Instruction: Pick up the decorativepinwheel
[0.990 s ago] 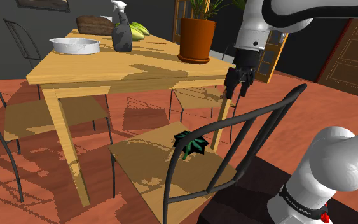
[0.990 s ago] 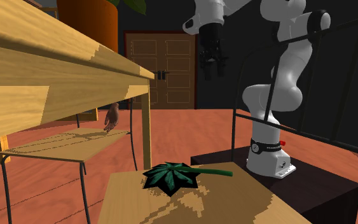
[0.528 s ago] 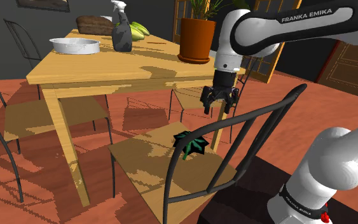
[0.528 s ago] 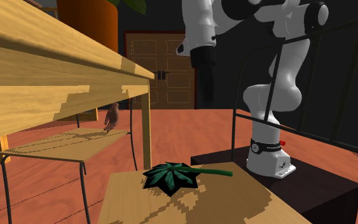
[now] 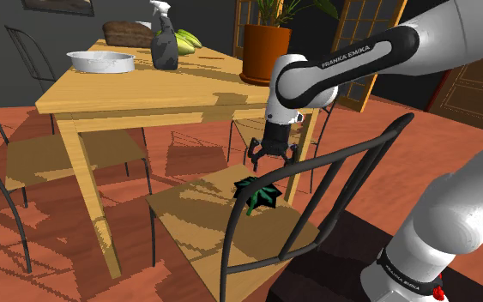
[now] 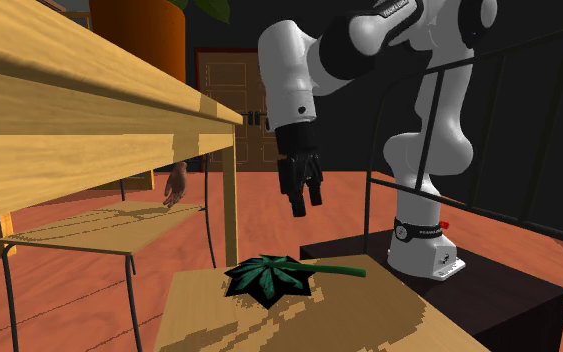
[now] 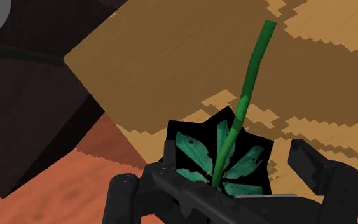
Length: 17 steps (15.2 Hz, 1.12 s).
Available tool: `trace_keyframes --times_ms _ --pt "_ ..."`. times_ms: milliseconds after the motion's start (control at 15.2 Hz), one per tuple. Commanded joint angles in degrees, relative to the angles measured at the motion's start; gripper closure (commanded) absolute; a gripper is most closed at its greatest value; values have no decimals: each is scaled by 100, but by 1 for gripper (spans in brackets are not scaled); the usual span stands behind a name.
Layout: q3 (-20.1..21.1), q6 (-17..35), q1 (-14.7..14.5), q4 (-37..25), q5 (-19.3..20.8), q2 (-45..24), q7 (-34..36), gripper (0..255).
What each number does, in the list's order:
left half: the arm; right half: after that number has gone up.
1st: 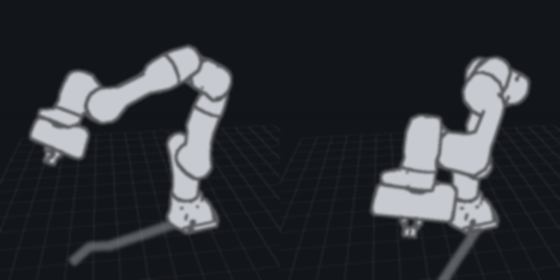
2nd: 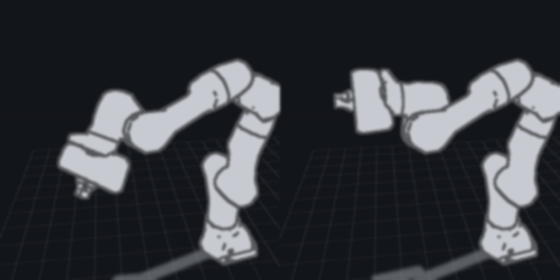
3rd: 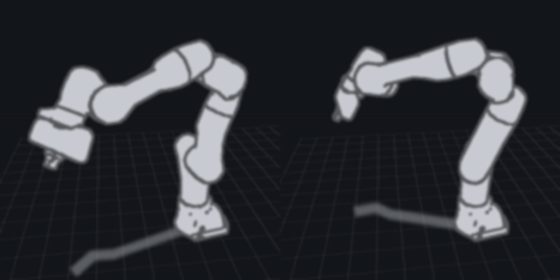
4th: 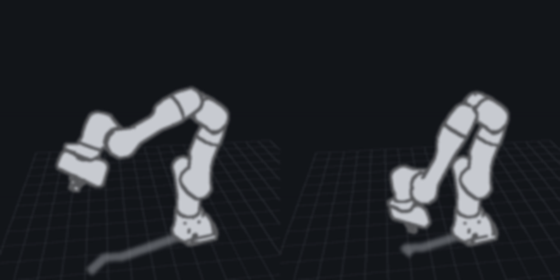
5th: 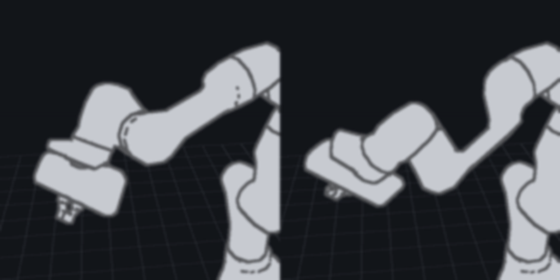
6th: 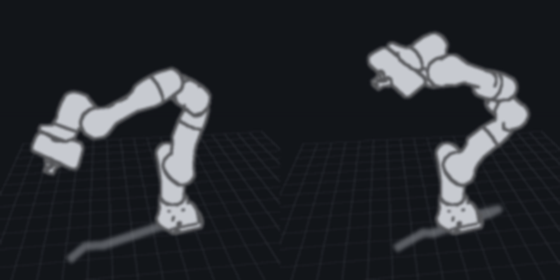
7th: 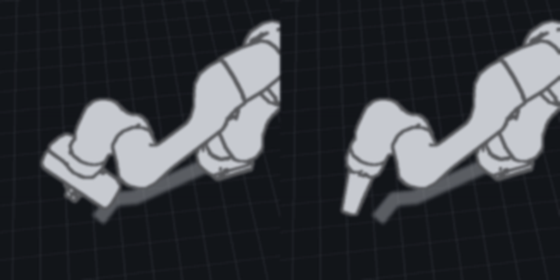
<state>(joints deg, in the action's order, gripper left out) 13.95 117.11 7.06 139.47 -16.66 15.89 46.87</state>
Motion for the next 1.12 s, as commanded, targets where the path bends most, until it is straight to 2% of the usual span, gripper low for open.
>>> trace_keyframes --times_ms 0,264,858,924,1056 --pt "91 369 71 -64 -56 -448 517 0" --pt "160 975 160 -187 -115 -1218 1343 0" --pt "181 1590 133 -14 -127 -1669 1254 0" --pt "180 1591 134 -7 -130 -1663 1250 255" --pt "180 1587 134 -10 -129 -1662 1251 255"
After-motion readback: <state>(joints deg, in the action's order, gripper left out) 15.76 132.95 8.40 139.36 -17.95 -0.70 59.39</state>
